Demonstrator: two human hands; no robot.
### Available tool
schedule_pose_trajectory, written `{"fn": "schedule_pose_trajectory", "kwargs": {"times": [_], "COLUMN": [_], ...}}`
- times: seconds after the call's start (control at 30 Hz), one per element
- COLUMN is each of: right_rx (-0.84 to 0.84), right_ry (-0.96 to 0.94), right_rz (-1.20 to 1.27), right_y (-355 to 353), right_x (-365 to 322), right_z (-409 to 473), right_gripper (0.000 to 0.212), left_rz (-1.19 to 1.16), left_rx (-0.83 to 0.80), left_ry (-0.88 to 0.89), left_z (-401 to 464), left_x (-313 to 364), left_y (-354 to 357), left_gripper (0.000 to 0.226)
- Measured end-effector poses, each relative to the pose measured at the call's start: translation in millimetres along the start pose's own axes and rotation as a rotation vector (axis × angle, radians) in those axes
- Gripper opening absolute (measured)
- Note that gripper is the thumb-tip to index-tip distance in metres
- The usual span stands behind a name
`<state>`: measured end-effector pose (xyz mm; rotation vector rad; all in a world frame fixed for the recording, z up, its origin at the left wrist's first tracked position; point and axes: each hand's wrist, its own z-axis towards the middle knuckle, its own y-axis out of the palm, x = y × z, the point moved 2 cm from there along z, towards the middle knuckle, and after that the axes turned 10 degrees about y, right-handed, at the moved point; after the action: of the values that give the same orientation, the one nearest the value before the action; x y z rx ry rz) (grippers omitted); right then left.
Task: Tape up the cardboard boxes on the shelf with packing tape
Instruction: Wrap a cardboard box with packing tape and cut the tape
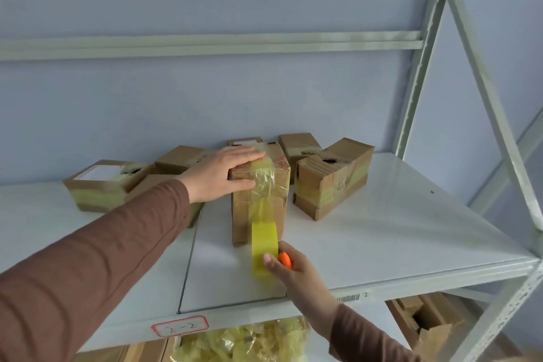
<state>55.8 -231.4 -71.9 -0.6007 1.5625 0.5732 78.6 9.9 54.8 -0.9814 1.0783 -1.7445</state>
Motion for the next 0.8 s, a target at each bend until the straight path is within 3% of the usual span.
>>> {"fn": "schedule_pose_trajectory", "kwargs": {"times": [0.13, 0.23, 0.27, 0.33, 0.37, 0.47, 0.53, 0.6, 0.63, 0.67, 0.73, 0.8], "right_rx": [0.13, 0.09, 0.055, 0.012, 0.002, -0.012, -0.014, -0.033, -0.029, -0.02, -0.006, 0.003], "right_ry": [-0.194, -0.297, -0.303, -0.285, -0.264, -0.17, -0.133, -0.113, -0.106, -0.101, -0.093, -0.09], "right_rz": [0.114, 0.154, 0.136, 0.107, 0.087, 0.022, -0.028, -0.077, -0.101, -0.126, -0.171, -0.192], "right_y": [-19, -34, -37, -38, -37, -27, -22, -21, -21, -21, -21, -20], "right_x": [-48, -89, -100, -114, -118, -122, -121, -118, -117, -117, -120, -124], "right_z": [-4, 4, 10, 24, 31, 48, 56, 62, 63, 64, 68, 72], "right_gripper": [0.022, 0.034, 0.032, 0.031, 0.035, 0.044, 0.035, 0.014, 0.014, 0.023, 0.038, 0.05], "left_rz": [-0.315, -0.493, -0.56, -0.641, -0.573, -0.238, -0.042, -0.085, -0.108, -0.091, -0.013, -0.044], "left_rx": [0.147, 0.18, 0.171, 0.146, 0.163, 0.196, 0.154, 0.013, -0.093, -0.208, -0.37, -0.399], "left_ry": [-0.133, -0.311, -0.376, -0.52, -0.535, -0.414, -0.299, -0.26, -0.263, -0.247, -0.228, -0.238], "left_z": [9, 12, 11, 6, 4, 3, -1, -8, -12, -14, -16, -17], "left_x": [-6, -15, -18, -24, -25, -27, -26, -20, -18, -16, -12, -5], "left_y": [-20, -20, -14, 0, 2, 7, 8, 8, 7, 6, 4, 3], "left_gripper": [0.045, 0.025, 0.025, 0.045, 0.053, 0.042, 0.042, 0.043, 0.043, 0.045, 0.082, 0.113]}}
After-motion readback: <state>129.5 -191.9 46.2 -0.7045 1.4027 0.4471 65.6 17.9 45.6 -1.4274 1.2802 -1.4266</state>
